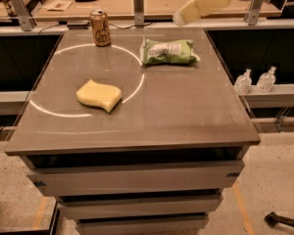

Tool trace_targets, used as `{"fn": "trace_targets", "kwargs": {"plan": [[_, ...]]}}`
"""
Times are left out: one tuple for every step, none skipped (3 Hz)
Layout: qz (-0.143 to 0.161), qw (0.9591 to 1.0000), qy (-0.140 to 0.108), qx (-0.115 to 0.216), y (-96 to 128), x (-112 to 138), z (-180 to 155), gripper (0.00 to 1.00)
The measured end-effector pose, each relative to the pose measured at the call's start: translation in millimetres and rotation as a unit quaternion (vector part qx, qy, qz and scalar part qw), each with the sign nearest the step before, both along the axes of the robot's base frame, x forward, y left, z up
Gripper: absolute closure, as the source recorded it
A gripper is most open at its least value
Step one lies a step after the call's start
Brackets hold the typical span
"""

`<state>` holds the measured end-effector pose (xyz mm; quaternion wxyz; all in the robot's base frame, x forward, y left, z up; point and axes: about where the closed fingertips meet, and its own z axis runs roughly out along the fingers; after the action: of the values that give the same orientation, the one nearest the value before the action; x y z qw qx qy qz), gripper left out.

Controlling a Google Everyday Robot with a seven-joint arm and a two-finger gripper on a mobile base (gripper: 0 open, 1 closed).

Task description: Move orange can near sponge

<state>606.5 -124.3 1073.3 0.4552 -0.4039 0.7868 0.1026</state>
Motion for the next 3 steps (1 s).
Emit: {"fn": "trace_targets", "kwargs": {"plan": [[0.023,0.9995,0.009,0.022,40.0,32.1,5.0,0.0],[0.051,0.9978,0.026,0.031,80.2,59.9,6.4,0.0],[0.072,0.995,0.059,0.036,117.9,76.2,-11.1,0.0]]}}
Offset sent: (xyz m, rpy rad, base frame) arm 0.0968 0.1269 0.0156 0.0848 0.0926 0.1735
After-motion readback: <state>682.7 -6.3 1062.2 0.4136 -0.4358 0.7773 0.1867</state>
